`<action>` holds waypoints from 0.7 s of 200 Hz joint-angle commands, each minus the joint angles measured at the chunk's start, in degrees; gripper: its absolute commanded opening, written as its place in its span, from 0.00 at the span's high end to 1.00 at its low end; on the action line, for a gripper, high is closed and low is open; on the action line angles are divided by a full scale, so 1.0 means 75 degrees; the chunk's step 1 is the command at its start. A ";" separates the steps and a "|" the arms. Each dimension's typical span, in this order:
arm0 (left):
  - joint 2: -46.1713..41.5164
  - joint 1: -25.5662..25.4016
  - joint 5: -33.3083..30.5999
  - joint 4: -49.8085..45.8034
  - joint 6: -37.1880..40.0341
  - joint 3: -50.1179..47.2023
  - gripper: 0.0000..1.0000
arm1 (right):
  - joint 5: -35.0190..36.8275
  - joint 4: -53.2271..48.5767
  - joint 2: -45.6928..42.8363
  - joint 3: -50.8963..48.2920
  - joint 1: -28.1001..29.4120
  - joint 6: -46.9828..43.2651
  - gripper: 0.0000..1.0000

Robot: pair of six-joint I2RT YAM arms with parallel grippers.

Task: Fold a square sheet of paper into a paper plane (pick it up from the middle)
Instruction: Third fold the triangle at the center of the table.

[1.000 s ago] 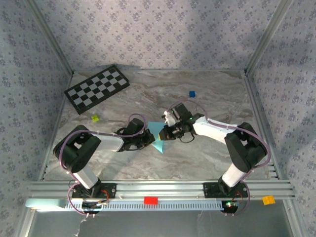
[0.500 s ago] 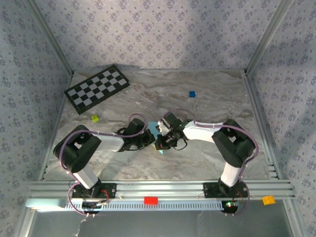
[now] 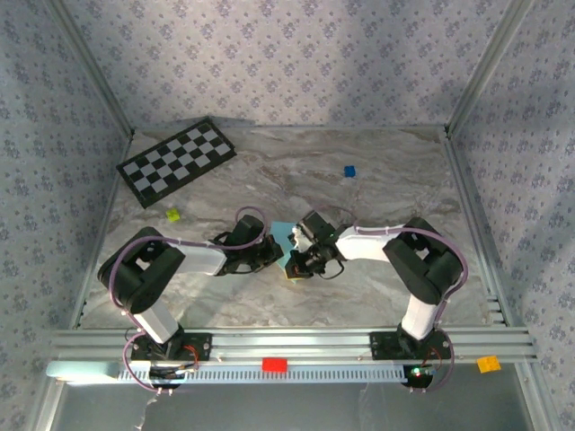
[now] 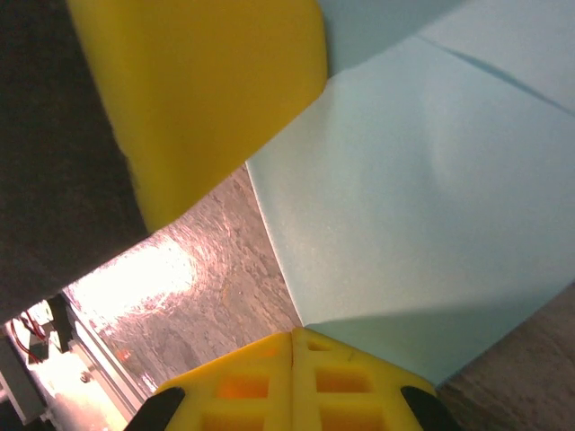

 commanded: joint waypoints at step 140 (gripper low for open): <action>0.0290 -0.0070 -0.0148 -0.0548 0.0047 -0.0011 1.00 | -0.0179 0.0199 -0.1597 -0.0794 -0.0054 0.0334 0.91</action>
